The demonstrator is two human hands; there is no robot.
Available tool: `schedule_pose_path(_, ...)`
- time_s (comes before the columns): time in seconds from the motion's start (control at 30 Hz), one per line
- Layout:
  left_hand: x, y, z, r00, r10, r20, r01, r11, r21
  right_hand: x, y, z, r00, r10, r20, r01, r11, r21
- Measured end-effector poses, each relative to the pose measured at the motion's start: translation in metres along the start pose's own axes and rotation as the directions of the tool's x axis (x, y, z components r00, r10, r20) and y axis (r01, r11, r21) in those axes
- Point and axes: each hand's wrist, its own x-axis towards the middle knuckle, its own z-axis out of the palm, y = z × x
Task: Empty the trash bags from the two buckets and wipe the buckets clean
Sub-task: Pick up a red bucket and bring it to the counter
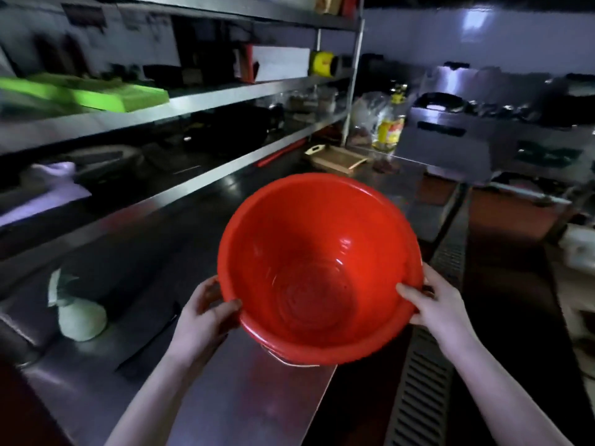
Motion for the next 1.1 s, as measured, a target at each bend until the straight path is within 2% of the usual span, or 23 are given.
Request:
schedule_pose_path(0.13,0.039,0.008,0.004,0.984,0.057,-0.168,-0.055,0.998,0.018,0.077,-0.005,0.035,0.992,-0.001,0.128,-0.004,0.999,0.038)
schedule_pose_path(0.23,0.070,0.009,0.007,0.970,0.074,-0.231,-0.075,0.997,0.002,0.126,-0.010,0.059,0.985,0.003,0.173,-0.013,0.999,0.053)
schedule_pose_path(0.37,0.089,0.010,0.017,0.934,0.114,-0.338,-0.097,0.993,0.065,0.184,-0.007,0.084,0.980,-0.040,0.195,0.054,0.996,-0.067)
schedule_pose_path(0.57,0.092,0.009,0.023,0.857,0.115,-0.503,-0.090,0.993,0.074,0.229,0.005,0.114,0.937,-0.019,0.348,0.060,0.992,-0.107)
schedule_pose_path(0.73,0.076,0.007,0.039,0.757,0.125,-0.641,-0.093,0.992,0.084,0.264,-0.002,0.146,0.880,-0.116,0.460,0.194,0.973,-0.126)
schedule_pose_path(0.87,0.053,0.004,0.066,0.639,0.103,-0.762,-0.060,0.995,0.084,0.283,-0.013,0.171,0.814,-0.149,0.562,0.268,0.954,-0.135)
schedule_pose_path(0.93,0.046,0.006,0.081,0.599,0.077,-0.797,-0.033,0.997,0.072,0.286,-0.019,0.177,0.784,-0.206,0.585,0.377,0.907,-0.186)
schedule_pose_path(1.03,0.038,0.011,0.092,0.572,0.070,-0.817,-0.013,0.997,0.076,0.274,-0.035,0.177,0.727,-0.399,0.559,0.619,0.732,-0.283)
schedule_pose_path(1.1,0.029,0.009,0.092,0.521,0.080,-0.850,-0.002,0.996,0.093,0.251,-0.044,0.175,0.602,-0.580,0.548,0.762,0.623,-0.177)
